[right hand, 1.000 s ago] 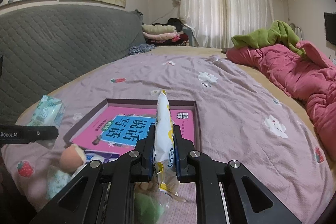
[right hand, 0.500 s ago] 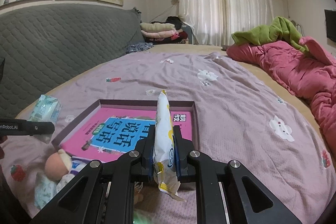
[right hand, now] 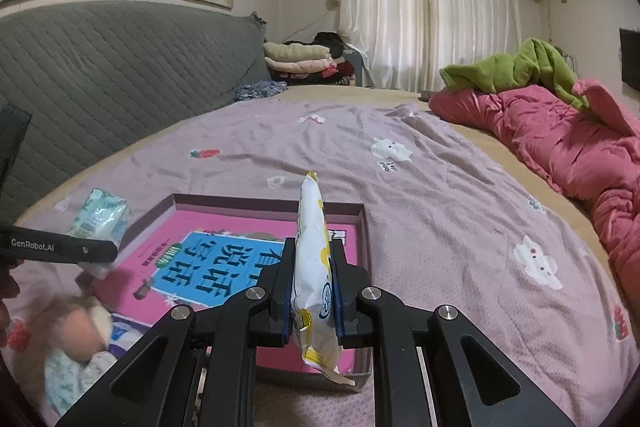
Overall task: Organize soft objects
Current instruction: 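Lift and carry both packs over the pink box with both tools, then lower both packs into the pink box and open both tools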
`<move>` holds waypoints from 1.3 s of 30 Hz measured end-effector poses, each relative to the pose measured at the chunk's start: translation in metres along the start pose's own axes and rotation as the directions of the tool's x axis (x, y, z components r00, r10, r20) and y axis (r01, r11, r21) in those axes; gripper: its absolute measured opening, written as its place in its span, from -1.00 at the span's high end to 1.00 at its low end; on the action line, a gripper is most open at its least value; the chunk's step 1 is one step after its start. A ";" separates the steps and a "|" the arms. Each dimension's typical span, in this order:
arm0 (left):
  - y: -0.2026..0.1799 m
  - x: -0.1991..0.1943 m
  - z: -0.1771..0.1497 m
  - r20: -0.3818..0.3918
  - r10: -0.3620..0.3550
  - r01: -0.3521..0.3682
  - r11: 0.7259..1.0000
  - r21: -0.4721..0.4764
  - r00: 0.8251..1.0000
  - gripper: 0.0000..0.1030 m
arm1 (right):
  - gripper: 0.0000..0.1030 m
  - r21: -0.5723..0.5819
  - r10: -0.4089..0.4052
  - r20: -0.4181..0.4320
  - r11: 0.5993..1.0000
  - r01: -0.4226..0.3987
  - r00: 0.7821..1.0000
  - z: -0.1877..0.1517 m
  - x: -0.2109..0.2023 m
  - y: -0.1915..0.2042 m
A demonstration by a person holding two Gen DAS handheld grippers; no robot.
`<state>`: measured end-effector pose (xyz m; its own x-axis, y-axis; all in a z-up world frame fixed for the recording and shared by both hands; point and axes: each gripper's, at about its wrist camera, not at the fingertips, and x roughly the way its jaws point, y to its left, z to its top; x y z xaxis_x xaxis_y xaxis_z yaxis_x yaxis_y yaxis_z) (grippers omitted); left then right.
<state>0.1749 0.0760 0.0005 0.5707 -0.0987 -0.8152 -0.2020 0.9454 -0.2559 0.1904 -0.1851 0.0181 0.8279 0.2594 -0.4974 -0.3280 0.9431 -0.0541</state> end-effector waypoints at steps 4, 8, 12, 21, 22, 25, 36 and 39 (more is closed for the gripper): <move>0.000 0.011 0.003 -0.017 0.002 -0.002 1.000 0.013 1.000 0.11 | 0.71 -0.037 -0.039 -0.019 0.999 0.038 0.999 -0.001 0.010 0.002; 0.003 0.024 0.003 -0.043 0.008 -0.008 1.000 0.016 0.999 0.11 | 0.71 -0.067 -0.069 -0.061 0.996 0.065 0.996 -0.005 0.022 0.002; 0.004 0.031 0.004 -0.053 0.005 -0.005 1.000 0.013 0.999 0.11 | 0.71 -0.150 -0.127 -0.102 0.982 0.111 0.987 -0.011 0.035 0.009; 0.008 0.043 0.002 -0.077 0.004 -0.003 1.000 0.007 0.997 0.11 | 0.70 -0.230 -0.126 -0.129 0.969 0.094 0.984 -0.019 0.049 0.025; 0.008 0.043 0.002 -0.076 0.006 -0.005 1.000 0.007 0.997 0.11 | 0.70 -0.233 -0.126 -0.130 0.968 0.093 0.983 -0.019 0.049 0.026; 0.009 0.045 0.001 -0.083 0.006 -0.005 1.000 0.005 0.997 0.11 | 0.68 -0.252 -0.122 -0.140 0.964 0.084 0.983 -0.020 0.053 0.031; 0.010 0.047 -0.004 -0.092 0.003 -0.003 1.000 -0.001 0.996 0.11 | 0.34 -0.186 -0.023 -0.206 0.982 -0.016 0.978 -0.024 0.058 0.029; 0.011 0.047 -0.004 -0.092 0.002 -0.003 1.000 -0.010 0.996 0.11 | 0.21 -0.117 0.036 -0.231 0.991 -0.065 0.972 -0.024 0.061 0.024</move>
<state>0.1963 0.0808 -0.0431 0.4949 -0.1244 -0.8600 -0.2123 0.9424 -0.2585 0.2219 -0.1522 -0.0346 0.6877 0.2380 -0.6859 -0.4316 0.8937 -0.1226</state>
